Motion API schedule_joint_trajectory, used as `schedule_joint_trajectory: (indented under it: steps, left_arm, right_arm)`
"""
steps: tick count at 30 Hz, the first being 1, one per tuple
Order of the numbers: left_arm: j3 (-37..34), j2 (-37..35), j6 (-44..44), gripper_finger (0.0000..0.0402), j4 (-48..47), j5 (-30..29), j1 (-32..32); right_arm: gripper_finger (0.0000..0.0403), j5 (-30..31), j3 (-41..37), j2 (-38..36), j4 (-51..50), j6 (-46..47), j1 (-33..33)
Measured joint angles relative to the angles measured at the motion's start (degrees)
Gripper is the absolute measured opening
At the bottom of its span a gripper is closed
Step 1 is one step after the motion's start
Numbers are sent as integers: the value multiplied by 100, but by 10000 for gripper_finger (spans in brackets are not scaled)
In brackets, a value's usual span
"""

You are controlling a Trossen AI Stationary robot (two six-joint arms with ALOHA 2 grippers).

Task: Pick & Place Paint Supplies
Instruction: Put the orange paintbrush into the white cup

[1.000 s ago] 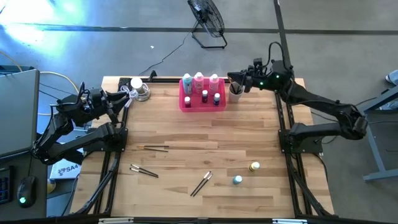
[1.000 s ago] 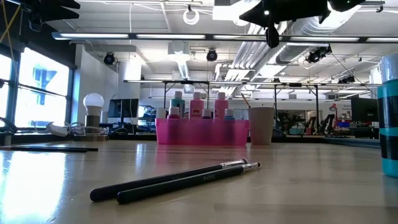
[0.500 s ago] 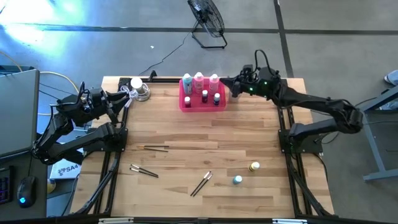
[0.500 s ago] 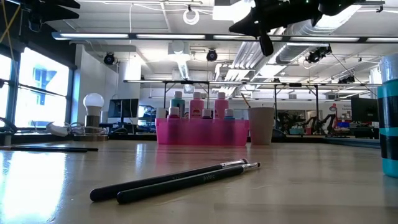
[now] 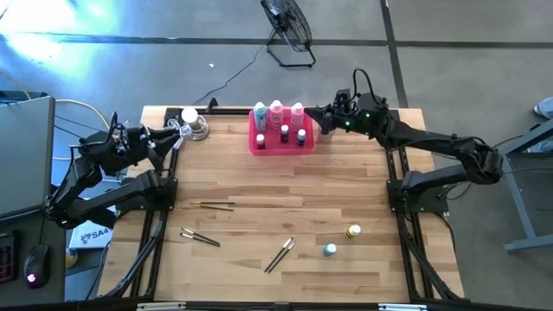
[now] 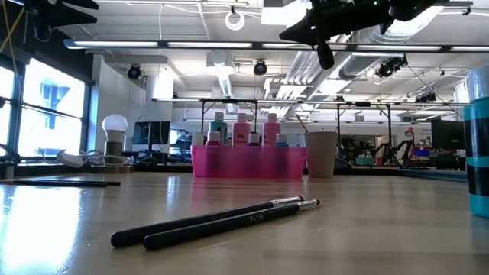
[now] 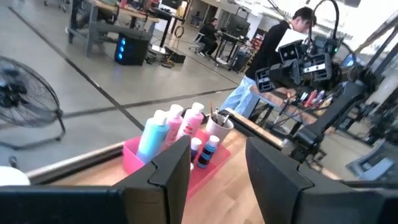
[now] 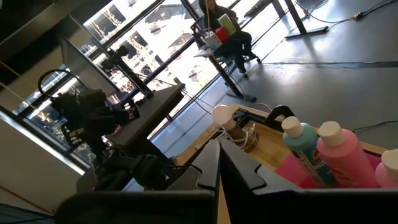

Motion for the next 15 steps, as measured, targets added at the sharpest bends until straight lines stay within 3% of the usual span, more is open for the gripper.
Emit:
schedule_joint_trajectory:
  steps: [3, 7, 11, 15]
  left_arm:
    - [0, 0, -214, 152, -45, 402, 0]
    - [0, 0, -527, 152, 86, 1414, -1]
    - [0, 0, -662, 152, 573, 2492, -2]
    - [0, 0, -603, 152, 676, 2803, 0]
  right_arm:
    - [3, -8, 0, 0, 10, 190, 0]
    - [3, -183, 0, 0, 476, 485, 0]
    - [3, -1027, 0, 0, 1474, 531, 0]
    - [3, -1915, 0, -2, 1984, 307, 104]
